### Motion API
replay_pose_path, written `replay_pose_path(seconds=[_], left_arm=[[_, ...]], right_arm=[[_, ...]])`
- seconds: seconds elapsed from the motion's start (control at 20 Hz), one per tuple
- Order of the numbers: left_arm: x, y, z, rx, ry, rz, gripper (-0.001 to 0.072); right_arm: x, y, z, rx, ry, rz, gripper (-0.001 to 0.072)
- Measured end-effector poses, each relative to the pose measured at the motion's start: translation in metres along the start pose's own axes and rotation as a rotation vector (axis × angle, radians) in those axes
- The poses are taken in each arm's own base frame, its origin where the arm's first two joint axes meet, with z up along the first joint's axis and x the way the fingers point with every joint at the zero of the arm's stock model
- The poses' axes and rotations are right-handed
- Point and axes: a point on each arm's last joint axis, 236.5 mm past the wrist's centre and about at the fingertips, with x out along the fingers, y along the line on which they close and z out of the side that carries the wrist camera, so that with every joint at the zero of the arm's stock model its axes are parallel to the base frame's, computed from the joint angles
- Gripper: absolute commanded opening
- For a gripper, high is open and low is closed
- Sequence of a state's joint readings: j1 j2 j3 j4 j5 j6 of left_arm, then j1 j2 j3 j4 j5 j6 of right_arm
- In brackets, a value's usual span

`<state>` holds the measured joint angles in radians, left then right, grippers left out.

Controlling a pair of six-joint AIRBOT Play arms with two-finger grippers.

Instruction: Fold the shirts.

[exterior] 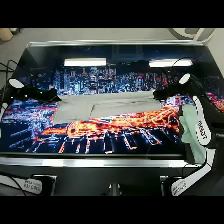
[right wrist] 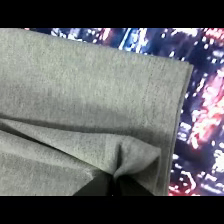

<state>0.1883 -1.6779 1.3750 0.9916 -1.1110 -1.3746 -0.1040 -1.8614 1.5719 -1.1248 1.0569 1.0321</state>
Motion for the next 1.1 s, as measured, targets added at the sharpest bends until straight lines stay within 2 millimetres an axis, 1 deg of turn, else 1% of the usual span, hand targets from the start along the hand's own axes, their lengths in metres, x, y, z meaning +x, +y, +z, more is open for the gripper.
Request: replay_pose_path(seconds=[0.05, 0.1, 0.15, 0.2, 0.25, 0.35, 0.4, 0.45, 0.5, 0.55, 0.65, 0.7, 0.75, 0.8, 0.85, 0.9, 0.95, 1.0, 1.1], left_arm=[[0.006, 0.003, -0.003, -0.023, 0.021, -0.001, 0.0485], [0.009, 0.005, -0.005, -0.035, 0.041, -0.004, 0.0502], [0.009, 0.005, -0.007, -0.046, 0.057, -0.007, 0.0502], [0.007, 0.005, -0.007, -0.046, 0.063, -0.011, 0.0501], [0.002, 0.003, -0.004, -0.043, 0.060, -0.016, 0.0501], [-0.015, -0.004, 0.002, -0.020, 0.042, -0.022, 0.0501], [-0.024, -0.011, 0.005, 0.001, 0.026, -0.027, 0.0500], [-0.034, -0.020, 0.006, 0.024, 0.012, -0.032, 0.0500], [-0.043, -0.028, 0.007, 0.048, -0.002, -0.036, 0.0499], [-0.051, -0.037, 0.009, 0.073, -0.021, -0.038, 0.0500], [-0.065, -0.059, 0.007, 0.128, -0.045, -0.051, 0.0500], [-0.070, -0.069, 0.005, 0.150, -0.052, -0.056, 0.0500], [-0.073, -0.078, 0.003, 0.174, -0.057, -0.061, 0.0499], [-0.074, -0.087, 0.000, 0.192, -0.057, -0.066, 0.0496], [-0.073, -0.094, -0.002, 0.209, -0.054, -0.070, 0.0468], [-0.071, -0.102, -0.005, 0.227, -0.051, -0.075, 0.0339], [-0.068, -0.111, -0.007, 0.246, -0.054, -0.080, 0.0136], [-0.065, -0.119, -0.007, 0.263, -0.059, -0.085, 0.0024], [-0.050, -0.138, -0.008, 0.298, -0.073, -0.098, 0.0027]], right_arm=[[0.003, -0.001, -0.002, 0.002, 0.010, 0.004, 0.0400], [0.002, -0.001, -0.002, 0.002, 0.014, 0.009, 0.0573], [-0.001, 0.000, -0.001, -0.008, 0.012, 0.013, 0.0633], [-0.007, -0.001, -0.001, -0.016, 0.012, 0.018, 0.0651], [-0.016, -0.006, 0.000, -0.021, 0.005, 0.016, 0.0651], [-0.029, -0.021, -0.001, 0.016, -0.009, 0.014, 0.0654], [-0.032, -0.026, -0.006, 0.048, -0.002, 0.033, 0.0682], [-0.031, -0.029, -0.008, 0.082, -0.005, 0.053, 0.0682], [-0.026, -0.028, -0.014, 0.114, 0.013, 0.086, 0.0682], [-0.021, -0.024, -0.023, 0.134, 0.045, 0.125, 0.0679], [-0.009, -0.009, -0.034, 0.168, 0.097, 0.209, 0.0654], [-0.003, 0.000, -0.039, 0.179, 0.123, 0.249, 0.0469], [0.002, 0.009, -0.044, 0.191, 0.152, 0.282, 0.0126], [0.006, 0.015, -0.051, 0.194, 0.187, 0.295, 0.0018], [0.008, 0.020, -0.056, 0.196, 0.212, 0.307, 0.0018], [0.005, 0.023, -0.054, 0.187, 0.206, 0.308, 0.0018], [0.000, 0.027, -0.049, 0.178, 0.194, 0.314, 0.0017], [-0.011, 0.031, -0.043, 0.158, 0.174, 0.313, 0.0017], [-0.039, 0.044, -0.026, 0.104, 0.112, 0.309, 0.0016]])
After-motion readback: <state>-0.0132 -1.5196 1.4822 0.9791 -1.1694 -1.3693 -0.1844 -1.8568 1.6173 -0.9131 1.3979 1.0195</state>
